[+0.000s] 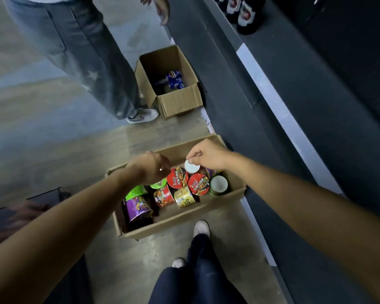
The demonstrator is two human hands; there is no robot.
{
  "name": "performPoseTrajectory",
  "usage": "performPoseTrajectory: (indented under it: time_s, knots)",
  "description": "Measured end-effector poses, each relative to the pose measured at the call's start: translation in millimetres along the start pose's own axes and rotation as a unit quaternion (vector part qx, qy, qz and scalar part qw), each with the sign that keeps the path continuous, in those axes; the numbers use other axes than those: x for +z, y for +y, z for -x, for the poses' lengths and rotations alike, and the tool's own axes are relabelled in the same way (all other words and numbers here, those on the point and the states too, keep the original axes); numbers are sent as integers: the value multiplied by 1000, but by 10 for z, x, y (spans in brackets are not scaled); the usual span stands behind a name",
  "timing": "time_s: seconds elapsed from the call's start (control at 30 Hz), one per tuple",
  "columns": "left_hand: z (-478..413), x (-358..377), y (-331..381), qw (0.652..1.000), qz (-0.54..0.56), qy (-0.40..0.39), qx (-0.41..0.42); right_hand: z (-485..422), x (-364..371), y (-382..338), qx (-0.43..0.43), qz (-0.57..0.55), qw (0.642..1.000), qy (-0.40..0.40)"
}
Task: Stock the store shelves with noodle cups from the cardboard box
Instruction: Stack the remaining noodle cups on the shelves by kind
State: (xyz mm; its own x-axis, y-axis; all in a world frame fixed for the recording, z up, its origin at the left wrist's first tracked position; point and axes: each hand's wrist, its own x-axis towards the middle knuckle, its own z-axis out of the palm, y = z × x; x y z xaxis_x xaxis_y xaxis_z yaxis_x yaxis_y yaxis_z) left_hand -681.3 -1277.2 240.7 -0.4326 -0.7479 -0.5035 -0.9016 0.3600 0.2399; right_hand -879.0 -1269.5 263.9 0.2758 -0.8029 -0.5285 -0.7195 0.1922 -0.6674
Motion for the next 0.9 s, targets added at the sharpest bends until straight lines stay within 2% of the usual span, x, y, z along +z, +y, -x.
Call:
performPoseTrajectory:
  time_s: [0.17,0.33,0.43,0.6,0.7,0.77,0.83,0.87,0.9]
  knots:
    - [-346,237,-430,999,8,-26,-33,-692,195,122,15,-12,999,-30]
    - [-702,619,-1058,995,29,-57,-70,-1259,706,337,51,-22,997,-48]
    - [-862,944,-1405,993,34,-73,-84,-1543,1187,576,81,-32,994,-61]
    - [-957,1770,-1932,983,-5,-143,-114,-1979,2237,1120,189,-114,972,-86]
    - [-974,2262,-2123,976,-29,-189,-103,-2137,2927,1369,297,-238,922,-76]
    - [-999,2560,-2219,974,-32,-205,-95,-2236,3352,1433,366,-339,865,-50]
    - [-1042,2795,-2302,971,-25,-217,-96,-2334,3703,1380,439,-457,773,-27]
    - [-1063,2888,-2335,970,-25,-222,-95,-2378,3851,1333,462,-489,740,-17]
    - [-1080,2975,-2367,969,-26,-226,-92,-2434,4013,1321,465,-488,738,-10]
